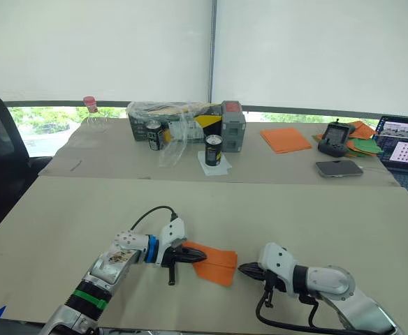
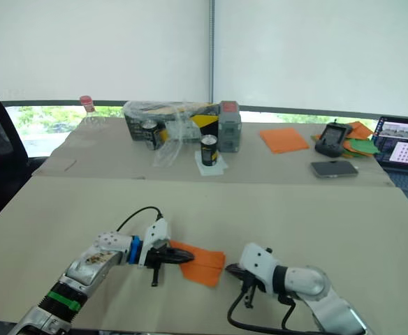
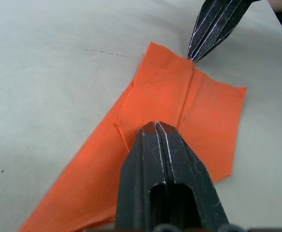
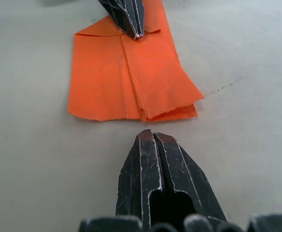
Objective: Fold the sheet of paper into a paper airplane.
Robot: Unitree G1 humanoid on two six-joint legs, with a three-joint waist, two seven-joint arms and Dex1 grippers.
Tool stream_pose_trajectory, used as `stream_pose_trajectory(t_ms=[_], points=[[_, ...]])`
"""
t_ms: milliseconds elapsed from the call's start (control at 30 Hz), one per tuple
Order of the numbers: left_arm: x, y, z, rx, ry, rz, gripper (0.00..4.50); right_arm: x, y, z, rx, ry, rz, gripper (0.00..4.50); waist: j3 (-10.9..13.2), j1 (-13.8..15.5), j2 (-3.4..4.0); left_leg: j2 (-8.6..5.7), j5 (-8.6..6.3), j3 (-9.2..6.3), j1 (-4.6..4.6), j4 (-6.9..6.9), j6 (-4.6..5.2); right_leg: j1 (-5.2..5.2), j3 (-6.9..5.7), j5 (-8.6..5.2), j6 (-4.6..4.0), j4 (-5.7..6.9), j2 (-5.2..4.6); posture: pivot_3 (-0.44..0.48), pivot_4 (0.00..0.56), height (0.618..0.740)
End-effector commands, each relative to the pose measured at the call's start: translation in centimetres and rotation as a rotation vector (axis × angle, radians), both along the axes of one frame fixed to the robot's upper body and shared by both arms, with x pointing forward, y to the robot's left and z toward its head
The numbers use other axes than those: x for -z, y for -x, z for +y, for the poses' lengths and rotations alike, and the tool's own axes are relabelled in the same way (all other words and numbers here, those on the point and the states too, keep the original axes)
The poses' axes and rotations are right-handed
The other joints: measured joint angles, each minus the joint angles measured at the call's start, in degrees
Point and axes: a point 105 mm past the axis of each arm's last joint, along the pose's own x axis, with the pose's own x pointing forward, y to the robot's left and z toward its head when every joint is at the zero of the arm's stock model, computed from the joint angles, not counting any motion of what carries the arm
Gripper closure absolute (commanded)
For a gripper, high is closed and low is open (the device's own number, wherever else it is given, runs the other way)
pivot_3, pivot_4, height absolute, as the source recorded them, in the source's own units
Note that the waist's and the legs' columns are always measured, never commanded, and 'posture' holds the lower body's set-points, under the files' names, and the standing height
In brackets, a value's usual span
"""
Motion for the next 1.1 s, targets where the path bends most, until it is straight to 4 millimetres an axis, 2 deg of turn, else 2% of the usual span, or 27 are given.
stream_pose_trajectory(t_ms=[33,100,167,333,500,633,800,900,933,1067,1100], points=[[2.0,0.6,1.1,-0.036,-0.051,0.073,4.5,-0.6,0.2,-1.6,0.064,-0.055,0.096,4.49,0.0,0.0,0.0,0.01,0.0,-0.01,-0.02,0.0,0.0,-0.01,0.0,0.02,-0.04,0.0,0.0,0.0,0.15,0.74],[1.0,0.8,1.1,-0.031,-0.005,0.07,4.5,-2.3,0.0,-1.7,0.053,-0.106,0.098,4.49,0.2,-0.1,0.05,0.01,0.0,-0.02,-0.07,0.0,0.01,-0.05,0.0,0.16,-0.27,0.0,0.0,0.0,0.15,0.74],[-0.1,0.8,1.2,-0.03,0.006,0.041,4.5,-3.2,0.2,-1.7,0.037,-0.131,0.139,4.49,0.4,-0.5,0.07,0.03,-0.02,0.02,-0.16,0.0,0.03,-0.17,0.04,0.18,-0.3,0.02,0.01,0.0,0.15,0.74],[-4.3,-0.1,1.0,-0.081,0.071,-0.039,4.5,-4.4,0.6,-0.9,-0.014,-0.175,0.216,4.49,0.7,-1.0,0.06,0.01,0.0,-0.01,-0.98,0.07,0.03,-1.17,0.04,0.26,-0.38,0.29,0.19,0.0,0.15,0.74],[-8.7,-0.3,2.2,-0.154,0.106,-0.119,4.5,-5.8,-0.3,-0.1,-0.033,-0.212,0.253,4.49,1.5,-1.2,0.07,0.01,0.0,-0.06,-1.05,0.07,0.03,-1.21,0.0,0.26,-0.39,0.29,0.16,0.0,0.15,0.74],[-9.6,1.1,3.9,-0.157,0.054,-0.113,4.5,-6.5,-1.4,0.6,-0.02,-0.238,0.283,4.49,1.7,-1.6,0.02,0.0,0.0,-0.03,-1.08,0.07,0.03,-1.22,0.03,0.26,-0.38,0.25,0.13,0.0,0.15,0.74],[-8.9,2.5,5.8,-0.175,-0.027,-0.072,4.5,-6.4,-3.0,1.2,0.03,-0.266,0.328,4.49,1.7,-1.4,0.07,0.01,0.0,-0.01,-1.09,0.06,0.03,-1.33,0.06,0.26,-0.38,0.27,0.16,0.0,0.15,0.74],[-8.1,3.0,6.6,-0.228,-0.042,-0.048,4.5,-6.2,-3.5,1.8,0.014,-0.287,0.368,3.64,1.8,-1.1,0.08,0.0,0.02,-0.04,-1.23,0.08,-0.01,-1.39,0.04,0.27,-0.39,0.27,0.11,0.0,0.15,0.74],[-7.9,3.2,6.7,-0.237,-0.046,-0.035,4.5,-6.0,-3.6,1.9,0.009,-0.287,0.381,3.18,1.8,-1.2,0.08,0.0,0.02,-0.03,-1.25,0.09,-0.02,-1.41,0.07,0.29,-0.38,0.26,0.09,0.0,0.15,0.74],[-7.1,3.9,6.5,-0.253,-0.058,-0.015,4.5,-5.2,-3.8,2.3,0.006,-0.295,0.413,1.86,1.8,-1.1,0.08,-0.02,0.03,-0.01,-1.4,0.1,-0.03,-1.54,0.09,0.3,-0.36,0.28,0.06,0.0,0.15,0.74],[-6.8,3.9,6.4,-0.26,-0.072,-0.02,4.5,-5.1,-3.5,2.6,-0.008,-0.312,0.442,1.86,1.8,-1.2,0.07,-0.02,0.05,-0.01,-1.46,0.1,-0.06,-1.62,0.1,0.31,-0.36,0.3,0.06,0.0,0.15,0.74]])
